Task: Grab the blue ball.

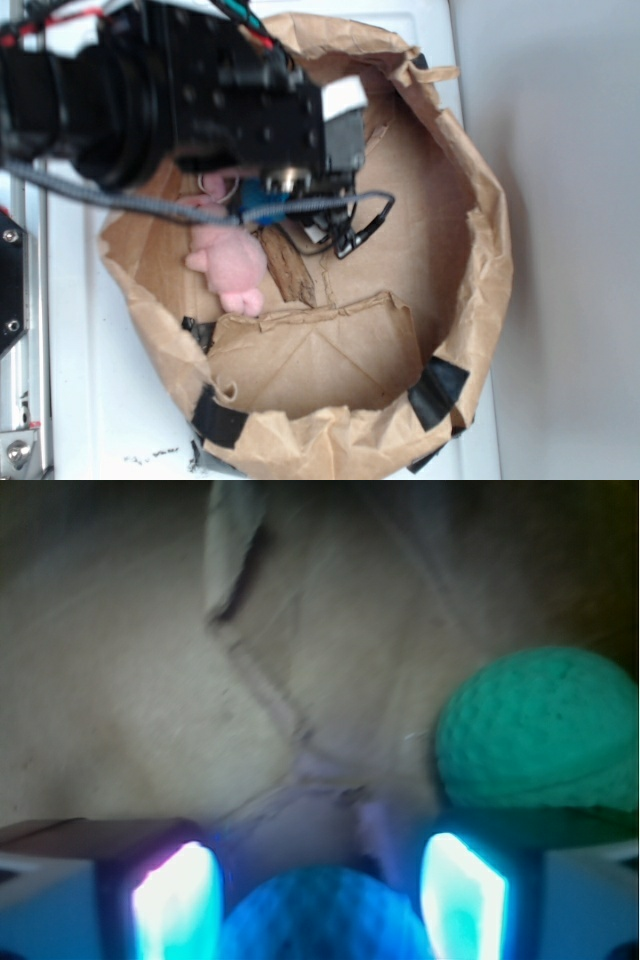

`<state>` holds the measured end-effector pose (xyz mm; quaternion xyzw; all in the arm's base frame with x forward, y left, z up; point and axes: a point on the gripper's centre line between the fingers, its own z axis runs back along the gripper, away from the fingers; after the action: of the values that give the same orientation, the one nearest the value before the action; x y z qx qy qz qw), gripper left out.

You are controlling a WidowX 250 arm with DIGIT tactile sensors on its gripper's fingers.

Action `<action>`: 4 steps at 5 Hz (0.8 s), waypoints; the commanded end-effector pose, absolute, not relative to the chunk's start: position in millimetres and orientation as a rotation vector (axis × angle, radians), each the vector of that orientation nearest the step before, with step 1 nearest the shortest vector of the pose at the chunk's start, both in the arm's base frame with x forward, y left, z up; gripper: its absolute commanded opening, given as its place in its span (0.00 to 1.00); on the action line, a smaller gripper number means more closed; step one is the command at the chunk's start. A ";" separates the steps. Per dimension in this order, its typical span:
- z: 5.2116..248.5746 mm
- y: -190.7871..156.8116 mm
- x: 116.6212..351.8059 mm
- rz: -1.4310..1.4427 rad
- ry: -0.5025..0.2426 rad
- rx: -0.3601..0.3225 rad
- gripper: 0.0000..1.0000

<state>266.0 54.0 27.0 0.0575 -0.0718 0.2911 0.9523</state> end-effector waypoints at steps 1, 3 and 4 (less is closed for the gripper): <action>42.0 56.8 269.7 0.575 -0.189 0.073 0.00; 83.3 55.9 269.2 0.602 -0.123 -0.031 0.00; 127.8 50.6 264.3 0.610 -0.087 -0.102 0.00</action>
<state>258.3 38.1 112.2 -0.0495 -0.0070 0.2970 0.9536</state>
